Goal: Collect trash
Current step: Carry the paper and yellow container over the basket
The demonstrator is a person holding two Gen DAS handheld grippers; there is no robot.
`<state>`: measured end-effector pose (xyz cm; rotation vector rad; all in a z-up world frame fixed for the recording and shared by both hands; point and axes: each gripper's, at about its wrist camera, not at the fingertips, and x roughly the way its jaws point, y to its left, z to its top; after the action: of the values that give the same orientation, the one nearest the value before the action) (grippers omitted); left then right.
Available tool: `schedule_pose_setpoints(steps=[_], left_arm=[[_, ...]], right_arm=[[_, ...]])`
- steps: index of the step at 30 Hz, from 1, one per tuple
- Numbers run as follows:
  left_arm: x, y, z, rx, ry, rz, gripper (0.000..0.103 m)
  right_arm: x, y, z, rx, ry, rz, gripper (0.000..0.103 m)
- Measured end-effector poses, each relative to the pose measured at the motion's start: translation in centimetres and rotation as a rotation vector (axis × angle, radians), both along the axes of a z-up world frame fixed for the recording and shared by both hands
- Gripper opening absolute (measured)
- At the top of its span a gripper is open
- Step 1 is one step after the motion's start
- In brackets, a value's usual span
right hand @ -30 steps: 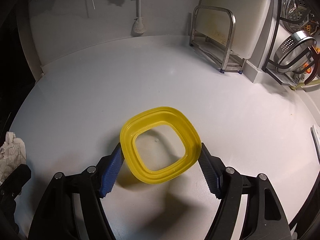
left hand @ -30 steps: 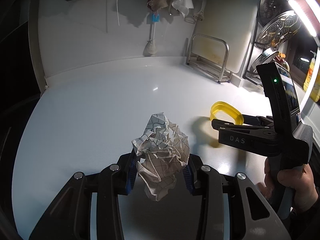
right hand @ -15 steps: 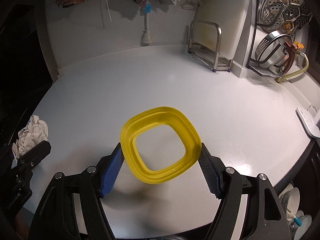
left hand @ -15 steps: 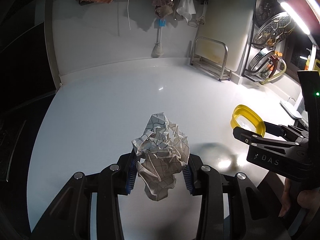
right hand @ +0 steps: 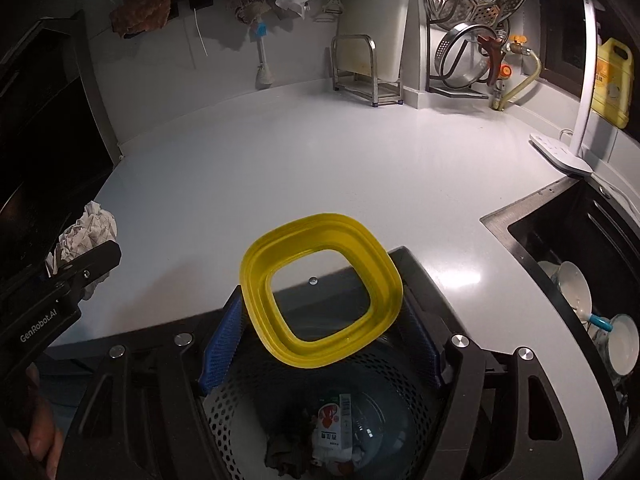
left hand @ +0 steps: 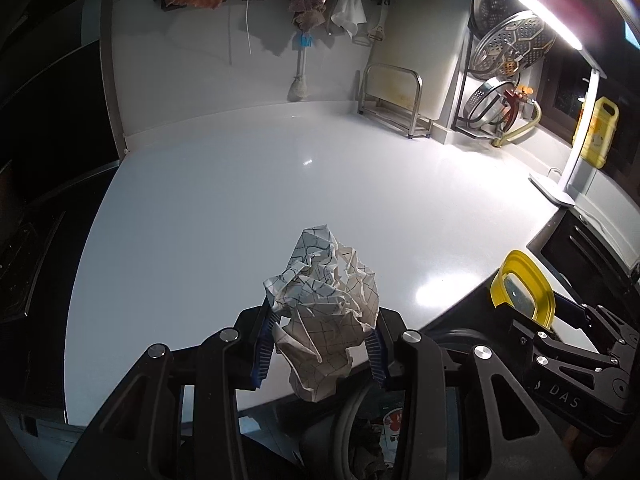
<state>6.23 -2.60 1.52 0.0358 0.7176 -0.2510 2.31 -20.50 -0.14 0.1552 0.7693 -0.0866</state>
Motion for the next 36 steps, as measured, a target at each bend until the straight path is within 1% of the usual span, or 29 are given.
schedule_pose_setpoints(steps=[5,8,11,16,24,26,36], left_arm=[[-2.6,-1.0,-0.2,-0.001,0.001,-0.03,0.038],[-3.9,-1.8,-0.8,0.007,0.016,-0.049,0.038],[-5.0,-2.6,-1.5,0.013,0.03,-0.069,0.038],[-6.7,-3.8,-2.5,0.022,0.046,-0.094,0.038],[-8.5,-4.7,-3.5,0.034,0.056,-0.097,0.039],[-8.7,-4.9,-3.8,0.042,0.06,-0.1,0.039],[-9.5,-5.1,-4.8,0.063,0.071,-0.111,0.041]], right_arm=[[-4.5,-0.5,-0.2,0.007,-0.015,-0.038,0.071],[-6.8,-0.6,-0.6,0.015,-0.01,-0.042,0.071],[-8.8,-0.9,-1.4,0.015,-0.001,-0.045,0.071],[-11.4,-1.6,-2.7,0.056,0.008,-0.05,0.071],[-13.2,-1.2,-4.3,0.055,0.02,-0.024,0.071],[-13.3,-1.0,-4.7,0.041,0.026,-0.02,0.071],[-13.1,-1.4,-5.3,0.074,0.019,-0.013,0.071]])
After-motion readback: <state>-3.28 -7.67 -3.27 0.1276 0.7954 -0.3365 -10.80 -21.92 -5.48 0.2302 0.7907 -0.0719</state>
